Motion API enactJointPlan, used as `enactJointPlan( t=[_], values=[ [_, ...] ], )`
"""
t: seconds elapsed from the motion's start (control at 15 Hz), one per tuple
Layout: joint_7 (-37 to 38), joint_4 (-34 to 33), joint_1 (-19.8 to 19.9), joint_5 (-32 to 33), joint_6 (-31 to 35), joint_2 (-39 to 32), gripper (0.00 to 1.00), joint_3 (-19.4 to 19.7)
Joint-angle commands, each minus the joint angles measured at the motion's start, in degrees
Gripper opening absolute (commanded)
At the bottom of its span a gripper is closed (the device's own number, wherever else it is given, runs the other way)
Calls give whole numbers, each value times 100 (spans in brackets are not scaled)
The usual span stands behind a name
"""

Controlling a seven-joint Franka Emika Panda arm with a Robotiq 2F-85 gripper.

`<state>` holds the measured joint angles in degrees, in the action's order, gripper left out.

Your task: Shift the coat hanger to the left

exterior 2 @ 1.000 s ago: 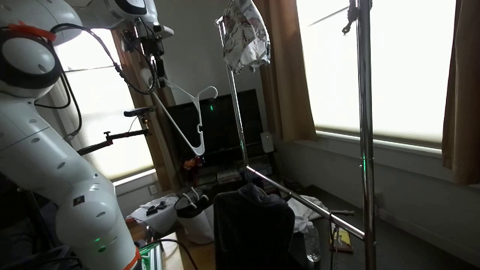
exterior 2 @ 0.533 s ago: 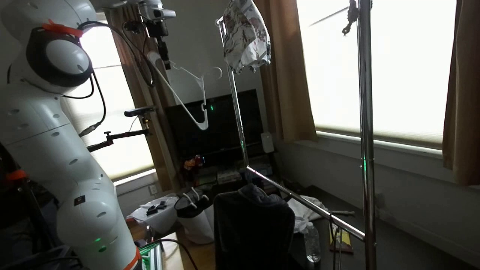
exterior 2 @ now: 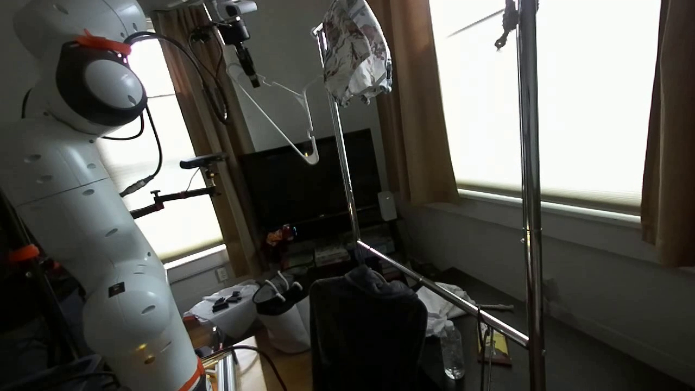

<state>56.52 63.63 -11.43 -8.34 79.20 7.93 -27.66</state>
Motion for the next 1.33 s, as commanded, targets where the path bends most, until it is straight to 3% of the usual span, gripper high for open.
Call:
enactJointPlan(
  t=[0.0,0.2,0.4,0.73,1.0,1.27],
  values=[
    [-374,309,9,-274,980,293,1,120],
    [-833,431,18,-135,1511,370,1,148],
    [-1944,476,-39,-406,1175,504,1,341],
    [-3412,710,92,257,1221,1054,1,627],
    [-3103,1140,163,1052,1797,1627,1,426],
    [-2876,1386,101,1281,1852,2073,1,208]
  ],
)
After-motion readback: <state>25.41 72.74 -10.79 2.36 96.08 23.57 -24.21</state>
